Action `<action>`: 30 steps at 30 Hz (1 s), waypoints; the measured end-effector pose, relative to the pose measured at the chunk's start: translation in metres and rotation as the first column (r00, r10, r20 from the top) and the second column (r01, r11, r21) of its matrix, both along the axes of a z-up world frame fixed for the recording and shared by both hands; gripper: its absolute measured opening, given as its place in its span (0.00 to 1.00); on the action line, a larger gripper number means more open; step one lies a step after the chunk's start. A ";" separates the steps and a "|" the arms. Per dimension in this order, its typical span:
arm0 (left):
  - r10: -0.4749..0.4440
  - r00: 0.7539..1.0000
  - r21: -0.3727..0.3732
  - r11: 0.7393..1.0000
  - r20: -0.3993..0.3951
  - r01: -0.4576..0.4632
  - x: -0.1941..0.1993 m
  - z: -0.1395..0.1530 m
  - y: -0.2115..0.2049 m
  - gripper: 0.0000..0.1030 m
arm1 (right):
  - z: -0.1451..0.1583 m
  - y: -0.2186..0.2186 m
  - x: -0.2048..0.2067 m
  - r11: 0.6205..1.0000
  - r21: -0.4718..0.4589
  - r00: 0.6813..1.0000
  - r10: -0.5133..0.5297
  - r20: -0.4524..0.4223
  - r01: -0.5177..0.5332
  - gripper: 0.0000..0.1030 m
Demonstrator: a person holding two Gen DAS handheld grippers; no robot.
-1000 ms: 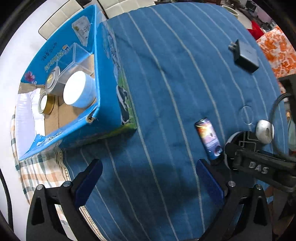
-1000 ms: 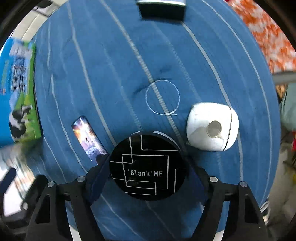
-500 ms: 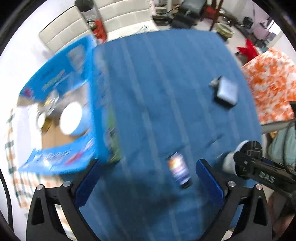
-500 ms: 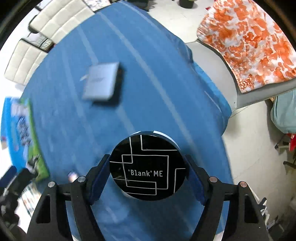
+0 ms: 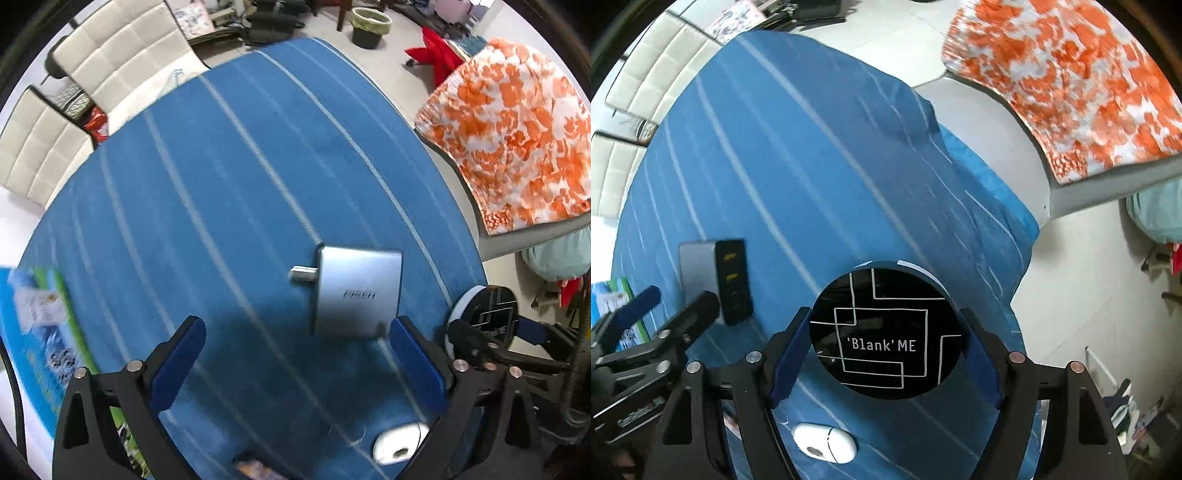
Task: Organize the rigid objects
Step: 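Grasp the grey PISEN power bank with the left tool while the right tool holds the black container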
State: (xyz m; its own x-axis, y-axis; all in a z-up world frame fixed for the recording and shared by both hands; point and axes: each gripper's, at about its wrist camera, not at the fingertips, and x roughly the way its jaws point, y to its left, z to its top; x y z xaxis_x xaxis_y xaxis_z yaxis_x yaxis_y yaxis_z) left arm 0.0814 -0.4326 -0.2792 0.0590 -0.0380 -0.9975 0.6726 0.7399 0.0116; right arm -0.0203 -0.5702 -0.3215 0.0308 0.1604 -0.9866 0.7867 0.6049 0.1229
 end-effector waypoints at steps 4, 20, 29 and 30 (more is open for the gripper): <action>-0.022 0.998 0.003 1.000 -0.067 0.023 0.002 -0.020 -0.014 0.98 | -0.003 -0.012 -0.007 1.000 0.013 1.000 -0.027 0.000 0.027 0.77; 0.005 1.000 0.058 0.998 -0.005 -0.004 0.002 -0.034 0.002 0.65 | 0.021 0.017 0.017 0.999 0.002 0.998 0.045 0.051 -0.046 0.77; 0.142 0.988 0.022 0.989 0.055 -0.143 -0.003 -0.006 0.071 0.65 | 0.043 0.064 0.041 0.988 -0.053 0.986 0.149 0.079 -0.145 0.77; 0.148 0.987 0.015 0.989 0.066 -0.149 -0.004 -0.002 0.075 0.65 | 0.047 0.068 0.041 0.987 -0.056 0.984 0.155 0.085 -0.151 0.77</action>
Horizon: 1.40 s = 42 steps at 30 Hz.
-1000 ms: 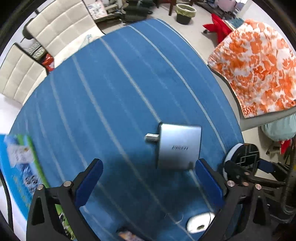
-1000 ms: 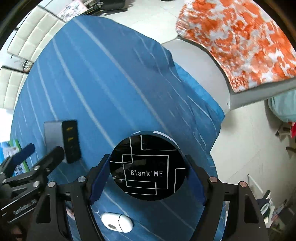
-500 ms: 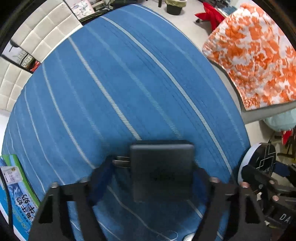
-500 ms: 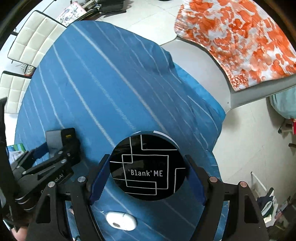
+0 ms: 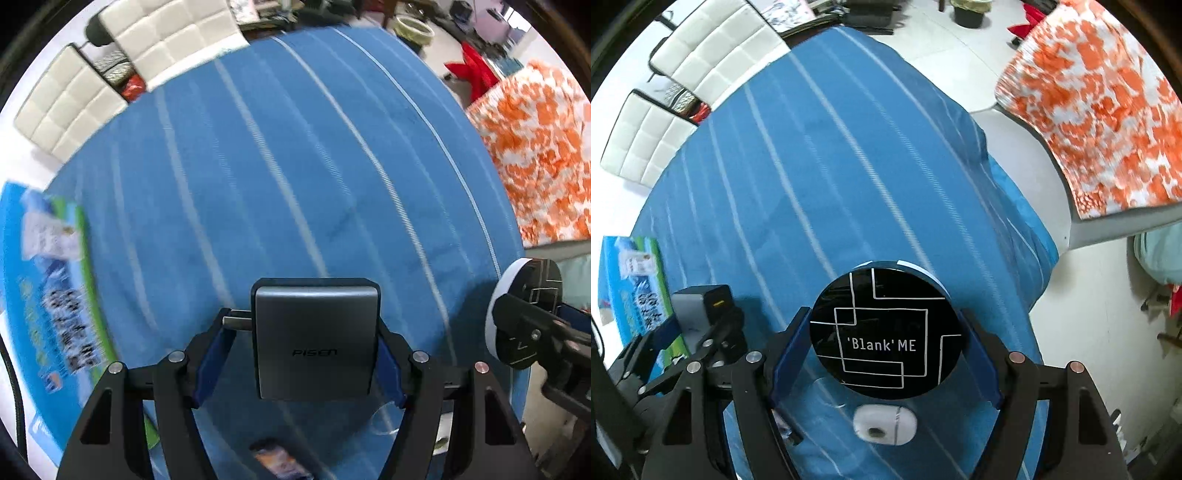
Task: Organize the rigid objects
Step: 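Grasp the grey PISEN power bank with the left tool while the right tool holds the black container, then carry both into the blue box and lower them beside the silver tin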
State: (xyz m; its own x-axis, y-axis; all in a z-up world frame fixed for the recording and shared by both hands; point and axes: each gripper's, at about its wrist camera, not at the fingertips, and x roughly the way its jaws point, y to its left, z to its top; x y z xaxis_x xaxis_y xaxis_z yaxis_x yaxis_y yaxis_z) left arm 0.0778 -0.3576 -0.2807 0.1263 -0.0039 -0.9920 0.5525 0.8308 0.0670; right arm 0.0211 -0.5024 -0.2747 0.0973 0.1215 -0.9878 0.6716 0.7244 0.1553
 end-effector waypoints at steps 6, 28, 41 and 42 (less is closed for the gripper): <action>0.040 0.996 -0.062 0.997 0.084 -0.034 -0.006 0.047 0.032 0.65 | 0.040 0.028 0.004 0.999 -0.026 0.997 0.047 0.060 -0.045 0.77; 0.254 0.919 -0.219 0.956 0.300 -0.193 -0.002 0.202 0.231 0.65 | 0.178 0.245 0.058 0.955 -0.083 0.909 0.298 0.291 -0.286 0.77; 0.332 0.886 -0.208 0.939 0.323 -0.276 0.005 0.219 0.344 0.65 | 0.192 0.346 0.095 0.921 -0.119 0.871 0.390 0.299 -0.372 0.77; 0.336 0.886 -0.208 0.937 0.320 -0.280 0.006 0.220 0.349 0.65 | 0.193 0.350 0.097 0.920 -0.119 0.870 0.391 0.299 -0.373 0.77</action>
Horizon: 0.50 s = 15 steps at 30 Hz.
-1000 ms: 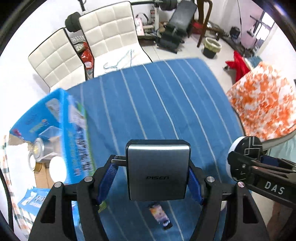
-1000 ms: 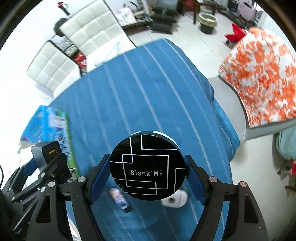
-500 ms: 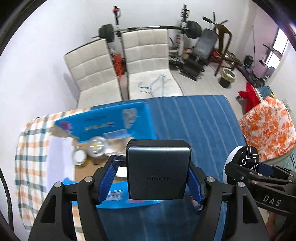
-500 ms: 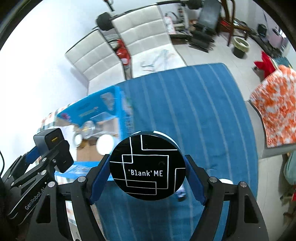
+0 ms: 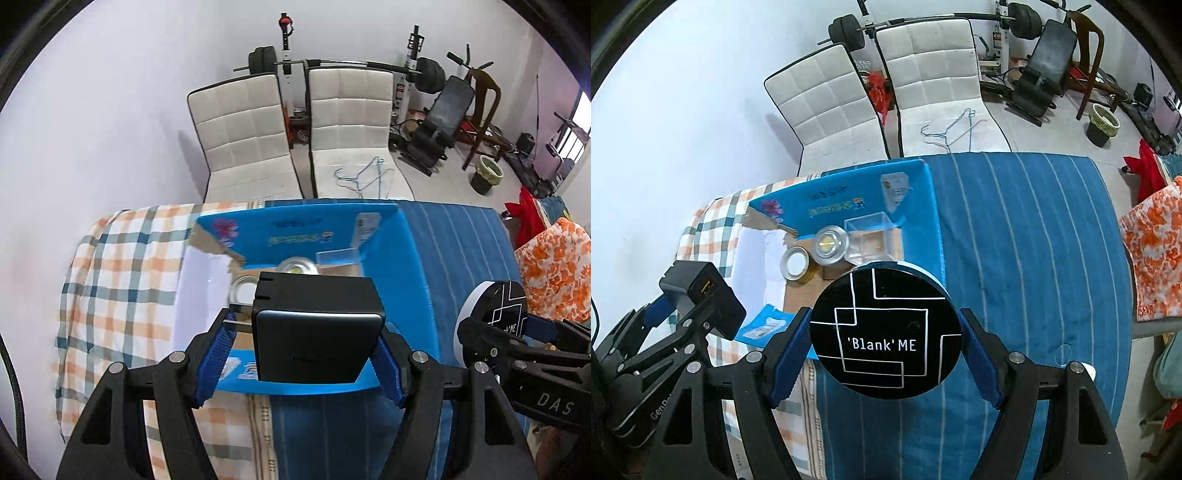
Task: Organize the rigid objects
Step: 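Carry both into the blue box and lower them beside the silver tin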
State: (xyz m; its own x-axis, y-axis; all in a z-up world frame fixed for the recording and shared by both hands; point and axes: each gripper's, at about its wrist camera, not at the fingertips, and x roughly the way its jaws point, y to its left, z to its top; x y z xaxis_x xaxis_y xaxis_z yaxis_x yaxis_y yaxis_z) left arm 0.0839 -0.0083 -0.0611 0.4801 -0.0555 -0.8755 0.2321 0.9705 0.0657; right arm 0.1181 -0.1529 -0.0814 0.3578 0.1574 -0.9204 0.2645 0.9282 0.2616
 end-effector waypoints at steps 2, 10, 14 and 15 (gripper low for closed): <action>0.009 1.000 -0.001 1.000 0.001 -0.009 0.002 0.000 0.008 0.65 | 0.003 0.007 0.004 1.000 -0.002 1.000 0.003 0.004 -0.003 0.77; 0.023 1.000 -0.014 1.000 0.005 -0.023 0.011 0.004 0.035 0.65 | 0.001 0.034 0.027 0.999 0.034 1.000 0.024 0.013 -0.025 0.77; 0.035 0.999 -0.019 0.999 -0.004 -0.035 0.020 -0.003 0.049 0.65 | -0.026 0.049 0.049 0.995 0.099 0.999 0.037 -0.024 -0.034 0.77; 0.039 0.999 -0.019 0.999 -0.011 -0.039 0.022 -0.007 0.053 0.65 | -0.038 0.053 0.057 0.992 0.117 0.998 0.041 -0.046 -0.035 0.76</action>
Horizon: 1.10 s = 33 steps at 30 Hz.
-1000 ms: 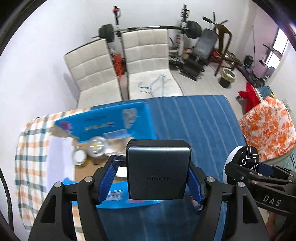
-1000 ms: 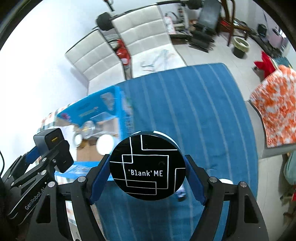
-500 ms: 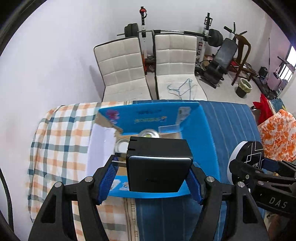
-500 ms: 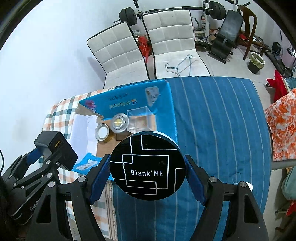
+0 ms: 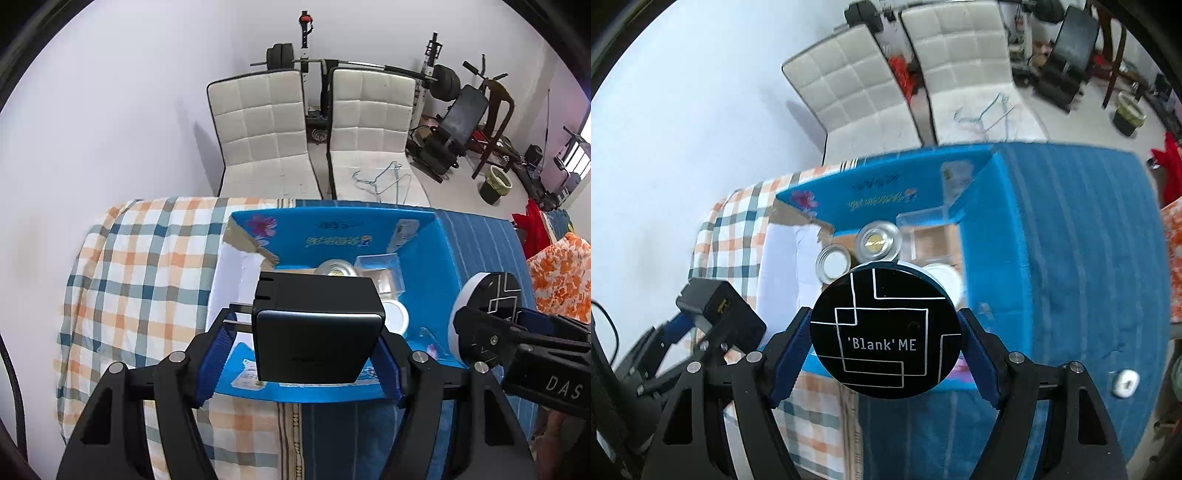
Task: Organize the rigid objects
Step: 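Carry both into the blue box and lower them beside the silver tin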
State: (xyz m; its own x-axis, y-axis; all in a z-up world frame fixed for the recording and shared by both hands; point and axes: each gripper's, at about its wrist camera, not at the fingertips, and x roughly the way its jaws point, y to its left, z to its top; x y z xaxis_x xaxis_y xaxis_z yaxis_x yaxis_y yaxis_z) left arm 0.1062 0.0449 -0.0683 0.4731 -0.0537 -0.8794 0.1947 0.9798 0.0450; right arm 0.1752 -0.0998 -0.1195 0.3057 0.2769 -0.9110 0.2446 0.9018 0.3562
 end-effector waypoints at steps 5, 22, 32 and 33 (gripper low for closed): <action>0.022 0.997 -0.005 1.000 -0.069 -0.022 0.014 -0.038 0.018 0.65 | -0.054 0.020 0.030 0.999 0.030 0.996 0.018 -0.089 -0.015 0.76; -0.022 0.952 -0.001 1.000 -0.307 0.023 0.055 -0.152 0.029 0.65 | -0.188 0.065 0.090 0.989 0.133 0.938 0.110 -0.328 -0.069 0.76; -0.049 0.930 0.000 0.999 -0.365 0.052 0.064 -0.180 0.027 0.65 | -0.203 0.071 0.105 0.995 0.043 0.930 0.103 -0.352 -0.094 0.76; -0.050 0.928 -0.001 0.999 -0.368 0.054 0.065 -0.182 0.027 0.65 | -0.204 0.072 0.107 0.995 0.039 0.929 0.103 -0.355 -0.095 0.76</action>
